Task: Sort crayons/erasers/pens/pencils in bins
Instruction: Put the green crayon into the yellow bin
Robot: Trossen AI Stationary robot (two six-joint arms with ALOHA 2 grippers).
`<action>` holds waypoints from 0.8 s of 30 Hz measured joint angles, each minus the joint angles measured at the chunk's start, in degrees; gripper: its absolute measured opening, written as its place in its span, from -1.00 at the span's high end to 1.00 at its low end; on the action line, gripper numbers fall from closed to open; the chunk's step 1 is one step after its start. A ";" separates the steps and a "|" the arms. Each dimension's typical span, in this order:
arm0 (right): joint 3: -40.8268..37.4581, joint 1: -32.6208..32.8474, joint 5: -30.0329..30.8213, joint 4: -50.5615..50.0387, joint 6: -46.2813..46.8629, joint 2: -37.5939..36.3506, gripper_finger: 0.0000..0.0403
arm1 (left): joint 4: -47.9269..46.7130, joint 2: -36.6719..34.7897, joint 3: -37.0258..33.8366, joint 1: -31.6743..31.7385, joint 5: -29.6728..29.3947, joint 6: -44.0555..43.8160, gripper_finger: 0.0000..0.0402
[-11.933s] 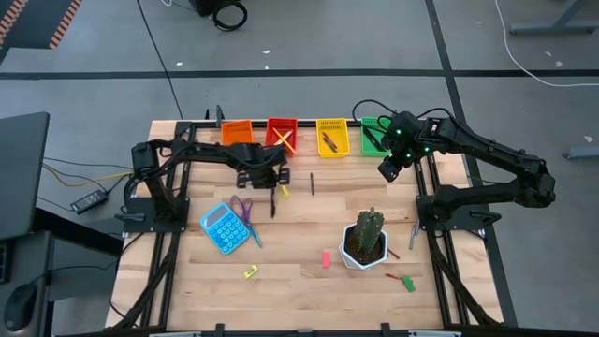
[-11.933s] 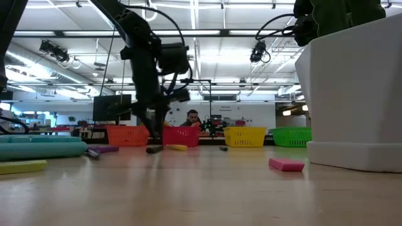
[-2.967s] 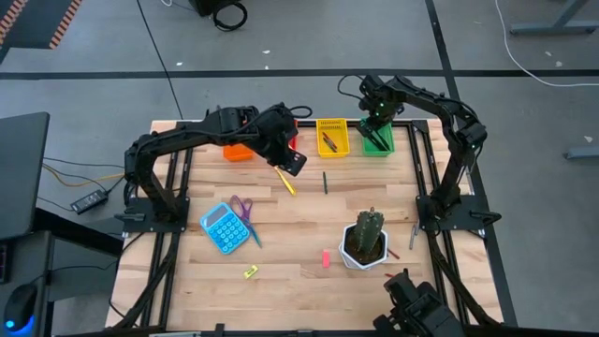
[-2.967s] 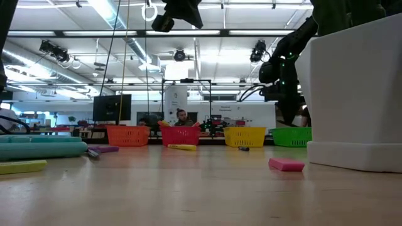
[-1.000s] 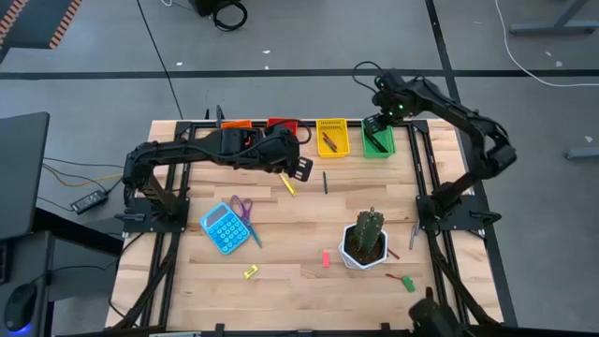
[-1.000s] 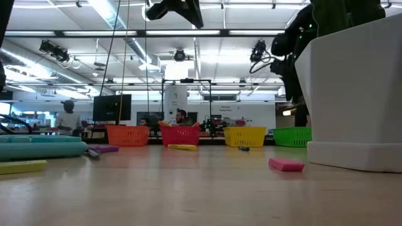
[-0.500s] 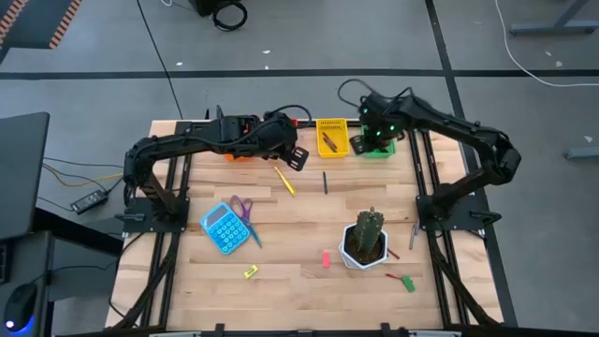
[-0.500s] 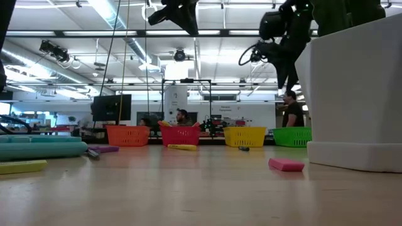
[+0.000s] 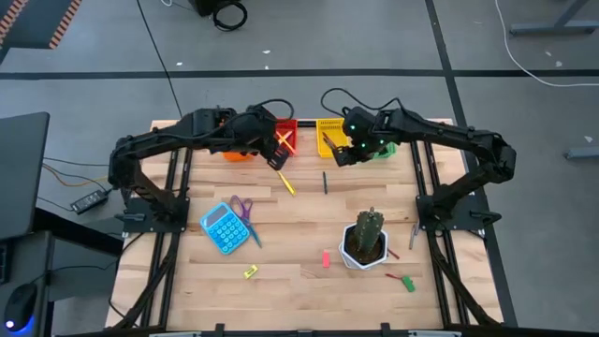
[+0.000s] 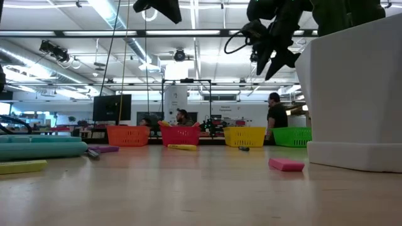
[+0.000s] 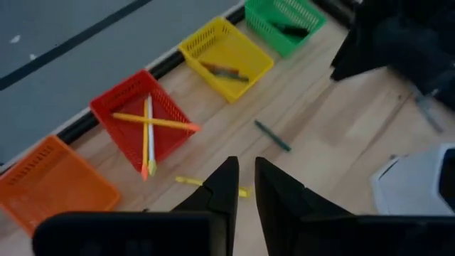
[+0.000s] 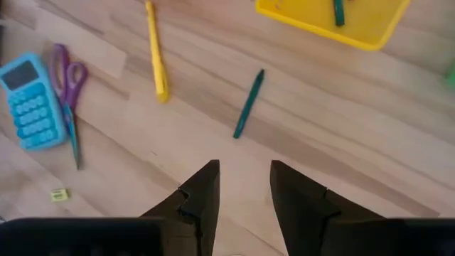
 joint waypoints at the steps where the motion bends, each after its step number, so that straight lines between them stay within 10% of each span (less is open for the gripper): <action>1: 0.38 0.09 -0.11 -0.10 -0.19 0.00 0.35 | 0.03 -0.39 0.00 0.26 0.04 0.00 0.72; 24: 17.77 4.74 -2.85 -3.69 -9.47 21.23 0.30 | 4.87 -2.91 -0.02 0.99 0.56 -0.17 0.70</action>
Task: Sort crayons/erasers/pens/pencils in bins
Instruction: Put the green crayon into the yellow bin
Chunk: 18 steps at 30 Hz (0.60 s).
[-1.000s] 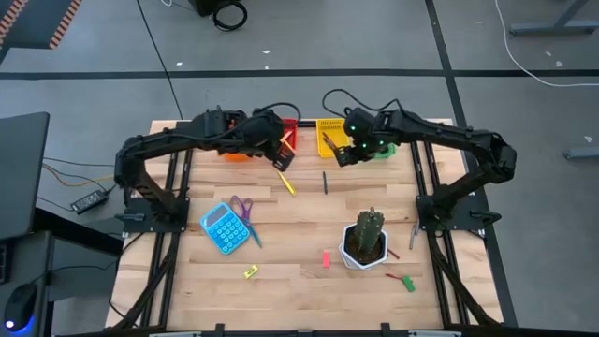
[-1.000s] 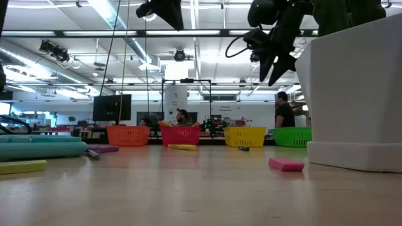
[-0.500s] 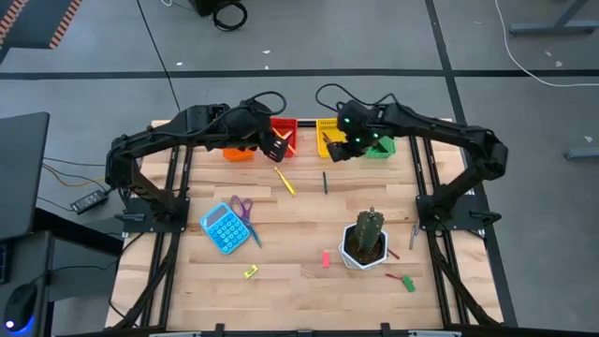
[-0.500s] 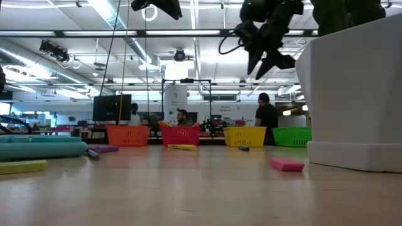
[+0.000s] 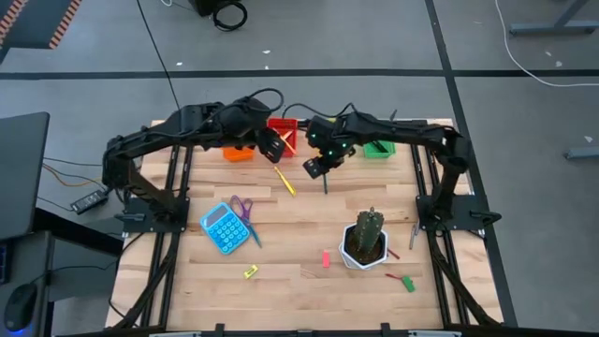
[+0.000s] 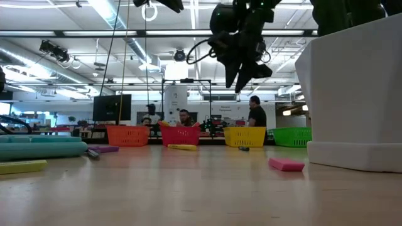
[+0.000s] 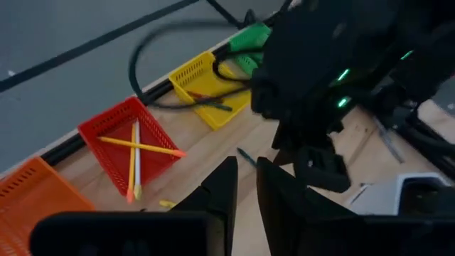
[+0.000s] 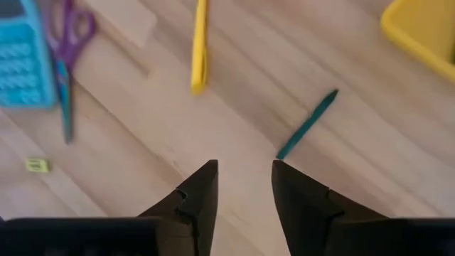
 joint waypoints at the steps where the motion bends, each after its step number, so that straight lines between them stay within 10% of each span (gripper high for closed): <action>1: 0.00 0.10 0.04 -0.37 0.03 0.34 0.27 | -0.03 -0.76 0.02 -0.06 0.05 0.33 0.69; 18: 0.00 4.15 4.06 1.13 19.35 8.55 0.03 | -8.16 -13.65 0.02 -1.09 1.90 15.56 0.64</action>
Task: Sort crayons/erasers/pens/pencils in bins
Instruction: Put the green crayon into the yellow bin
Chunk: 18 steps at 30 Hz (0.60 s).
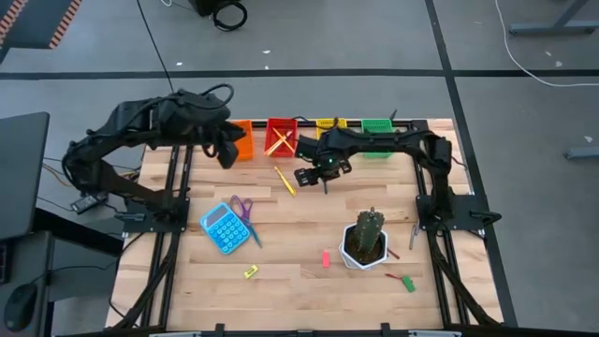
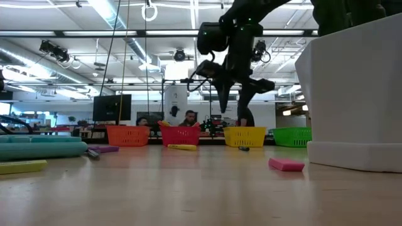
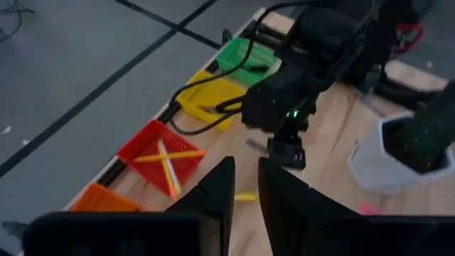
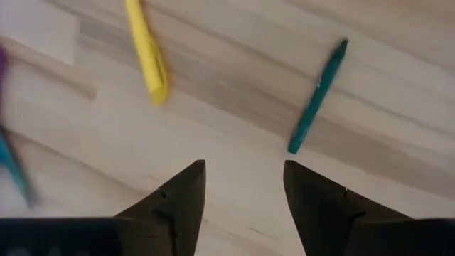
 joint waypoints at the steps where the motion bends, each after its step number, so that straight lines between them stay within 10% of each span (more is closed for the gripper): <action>1: 0.00 0.33 0.65 -0.83 0.49 0.43 0.04 | -0.82 -0.12 0.00 0.00 0.13 0.02 0.63; 18: -0.28 -2.30 8.27 -1.91 5.78 3.45 0.15 | -1.28 -0.39 0.00 0.00 0.17 2.53 0.61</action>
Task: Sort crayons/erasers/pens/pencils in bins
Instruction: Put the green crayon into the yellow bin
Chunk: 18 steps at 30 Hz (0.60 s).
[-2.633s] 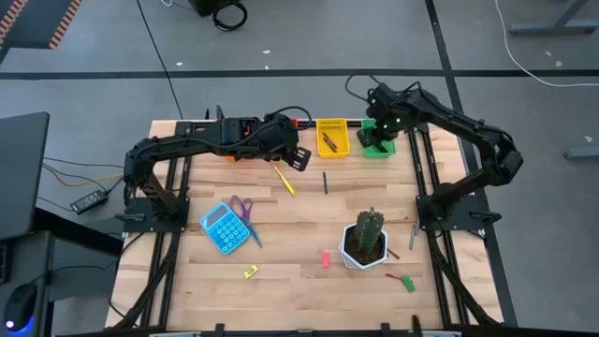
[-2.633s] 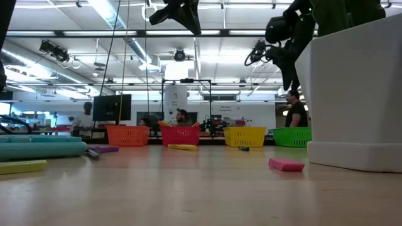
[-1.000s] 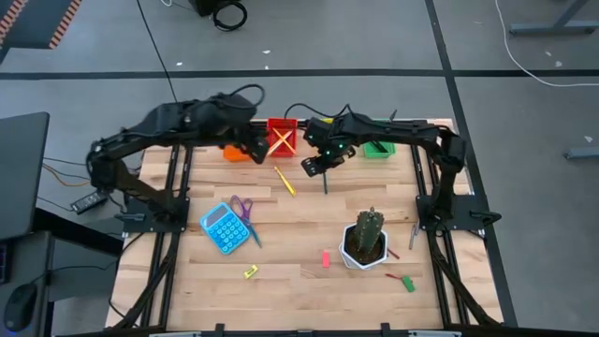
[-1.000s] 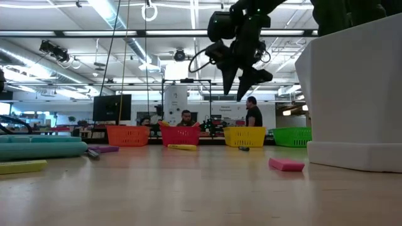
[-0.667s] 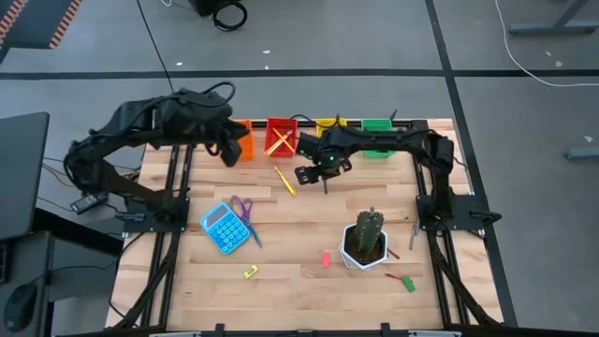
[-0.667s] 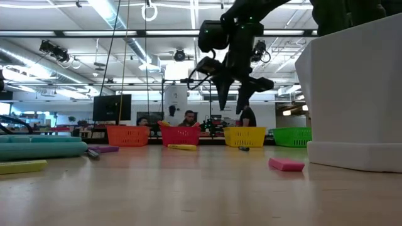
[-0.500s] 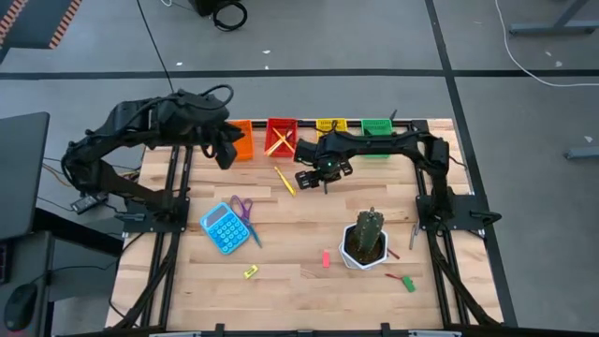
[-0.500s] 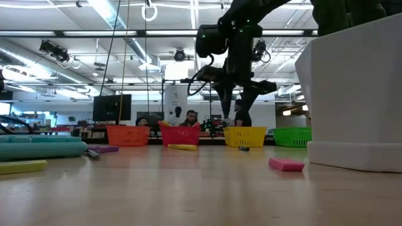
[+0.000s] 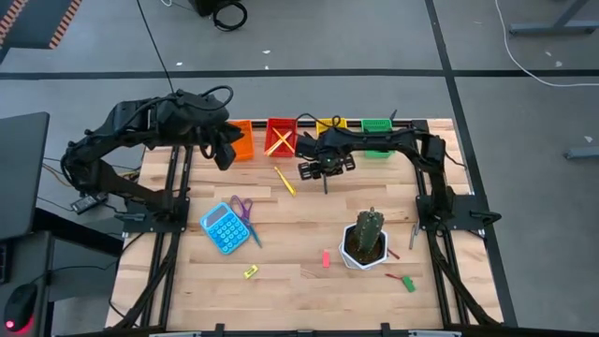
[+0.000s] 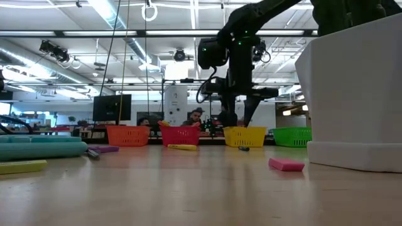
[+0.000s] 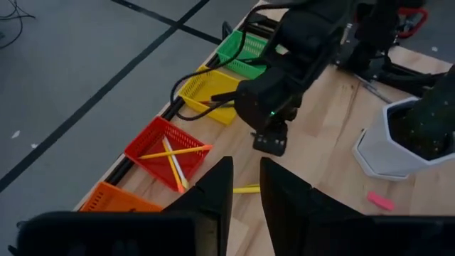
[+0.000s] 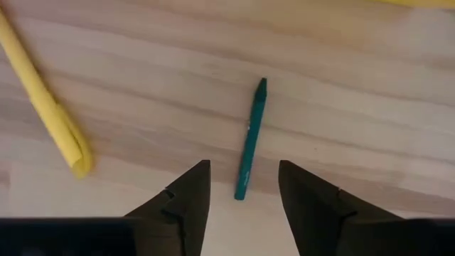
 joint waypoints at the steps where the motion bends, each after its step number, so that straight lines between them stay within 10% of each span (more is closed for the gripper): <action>1: 0.00 -0.27 -0.33 0.44 -0.13 0.37 0.16 | -0.03 0.00 0.00 0.00 -0.01 0.00 0.61; 18: -0.96 -1.17 -2.50 0.63 -2.03 4.18 0.19 | 0.21 0.02 0.00 0.00 -0.05 -1.56 0.60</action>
